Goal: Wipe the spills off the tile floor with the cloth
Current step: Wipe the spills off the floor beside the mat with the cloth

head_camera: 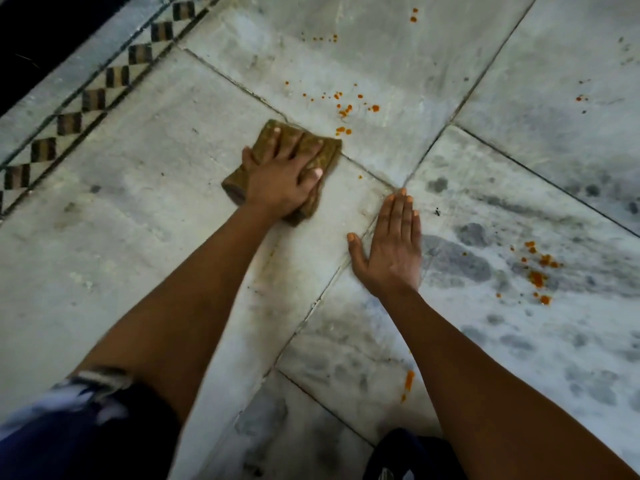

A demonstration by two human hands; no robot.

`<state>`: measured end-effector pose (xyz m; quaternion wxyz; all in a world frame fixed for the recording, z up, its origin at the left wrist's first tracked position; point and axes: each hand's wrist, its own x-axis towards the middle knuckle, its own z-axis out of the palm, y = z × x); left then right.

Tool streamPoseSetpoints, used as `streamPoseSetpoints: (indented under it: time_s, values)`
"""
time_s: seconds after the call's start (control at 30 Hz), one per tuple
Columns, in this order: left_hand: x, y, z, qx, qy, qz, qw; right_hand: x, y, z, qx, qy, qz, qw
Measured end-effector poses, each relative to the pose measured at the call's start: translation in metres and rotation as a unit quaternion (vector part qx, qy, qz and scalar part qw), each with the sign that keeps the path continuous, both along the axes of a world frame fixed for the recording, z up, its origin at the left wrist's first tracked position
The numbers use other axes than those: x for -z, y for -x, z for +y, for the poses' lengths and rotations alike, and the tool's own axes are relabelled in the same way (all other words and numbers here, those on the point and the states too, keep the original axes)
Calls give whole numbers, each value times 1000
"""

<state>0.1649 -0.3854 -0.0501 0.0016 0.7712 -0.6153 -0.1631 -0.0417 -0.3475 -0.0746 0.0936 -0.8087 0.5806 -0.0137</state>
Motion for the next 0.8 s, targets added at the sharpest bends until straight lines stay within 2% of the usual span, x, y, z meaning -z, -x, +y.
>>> streamPoseSetpoints:
  time_s: [0.03, 0.13, 0.2, 0.27, 0.37, 0.47, 0.57, 0.7, 0.8]
  values:
    - [-1, 12, -10, 19, -1, -4, 1000, -1, -1, 0, 1, 0, 1, 1000]
    - [-4, 42, -14, 166, -9, -7, 986, -1, 0, 0, 0, 2, 2, 1000]
    - [-3, 34, -1, 239, -8, -21, 971, -1, 0, -1, 1, -1, -2, 1000]
    - [-3, 9, 14, 264, -4, -24, 964, -1, 1, 0, 2, -1, -4, 1000]
    - [0, -15, 14, 163, -11, -19, 986, -1, 1, 0, -2, -6, 8, 1000]
    - [1, 16, -5, 38, 1, 2, 999, -2, 2, -1, -3, -4, 7, 1000]
    - [3, 41, 8, 77, 17, -20, 997, -2, 1, 0, -7, -10, 7, 1000]
    - [6, 5, 64, 173, 42, -37, 983, -1, 1, 0, -7, -9, 10, 1000]
    - [4, -28, 61, 102, 17, -42, 994, -1, 2, -1, -8, -4, 20, 1000]
